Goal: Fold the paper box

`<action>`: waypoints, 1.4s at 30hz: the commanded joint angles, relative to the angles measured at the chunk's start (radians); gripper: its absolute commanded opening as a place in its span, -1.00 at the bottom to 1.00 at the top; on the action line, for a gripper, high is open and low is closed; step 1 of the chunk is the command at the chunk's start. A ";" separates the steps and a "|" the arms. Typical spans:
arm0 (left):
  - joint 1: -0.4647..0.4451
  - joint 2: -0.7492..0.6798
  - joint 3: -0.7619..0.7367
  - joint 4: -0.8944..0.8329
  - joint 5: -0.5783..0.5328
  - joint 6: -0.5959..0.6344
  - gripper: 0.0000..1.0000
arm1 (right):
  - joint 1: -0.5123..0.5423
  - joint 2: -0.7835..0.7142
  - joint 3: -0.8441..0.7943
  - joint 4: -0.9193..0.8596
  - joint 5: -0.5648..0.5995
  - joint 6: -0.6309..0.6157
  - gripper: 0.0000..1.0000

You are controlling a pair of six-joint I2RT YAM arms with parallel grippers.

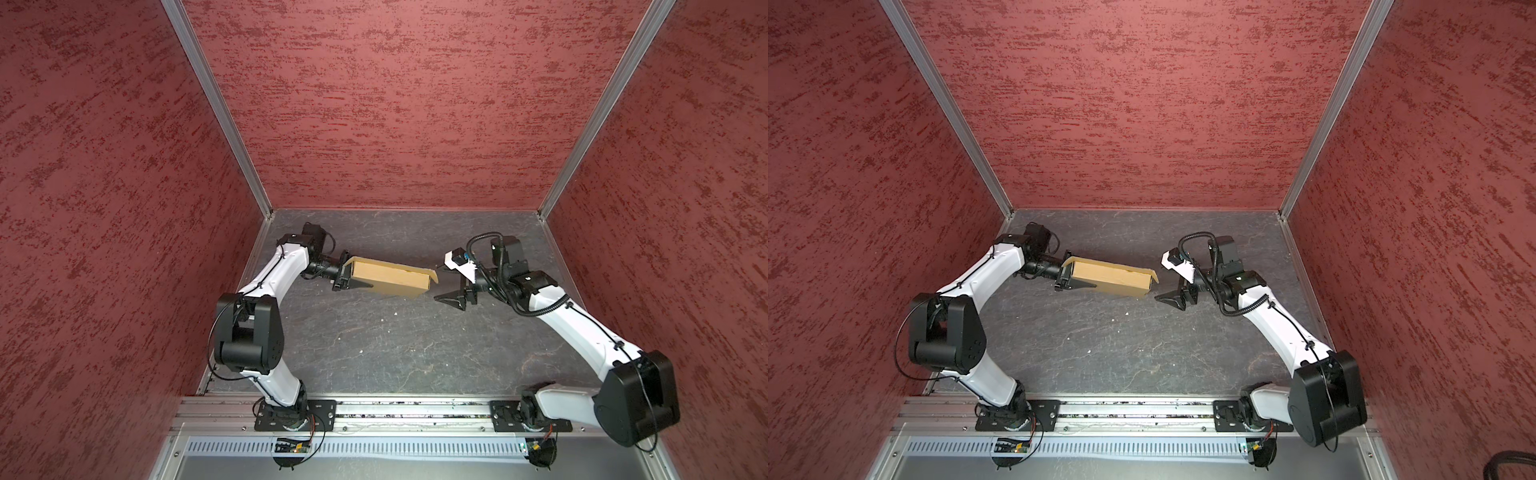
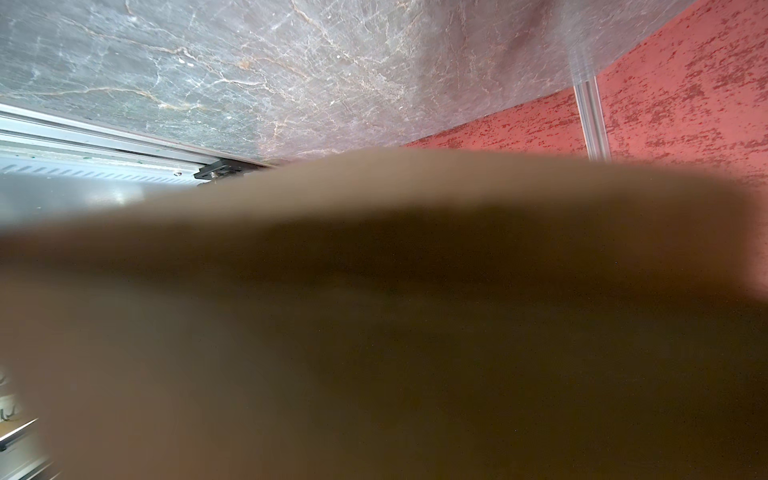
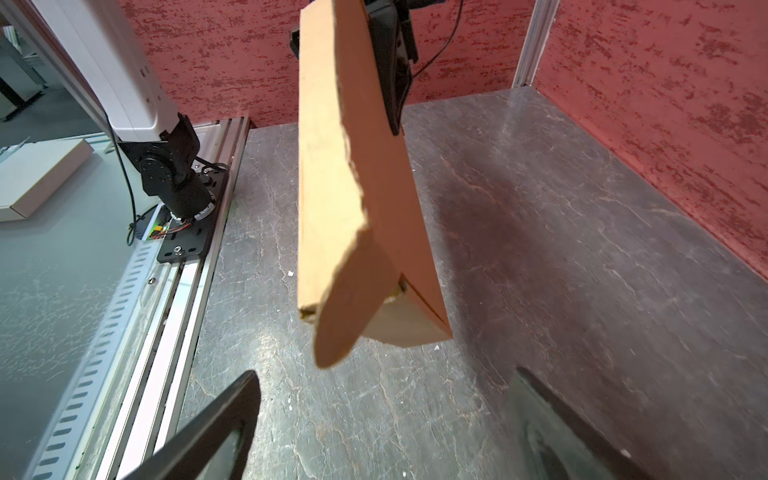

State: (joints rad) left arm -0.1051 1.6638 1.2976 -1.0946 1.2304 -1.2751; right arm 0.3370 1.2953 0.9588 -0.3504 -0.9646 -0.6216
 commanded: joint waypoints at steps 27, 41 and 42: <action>-0.073 -0.062 -0.109 0.351 0.037 -0.247 -0.63 | 0.089 0.010 -0.097 0.323 -0.105 0.029 0.84; -0.107 -0.092 -0.156 0.473 0.052 -0.336 -0.63 | 0.085 0.018 -0.138 0.489 -0.205 0.108 0.84; -0.109 -0.093 -0.160 0.487 0.053 -0.343 -0.62 | 0.084 0.019 -0.137 0.494 -0.210 0.112 0.84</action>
State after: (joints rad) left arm -0.2058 1.5948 1.1500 -0.6811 1.2545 -1.5677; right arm 0.4183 1.3273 0.8280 0.0780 -1.1023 -0.5163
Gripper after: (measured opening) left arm 0.409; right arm 0.921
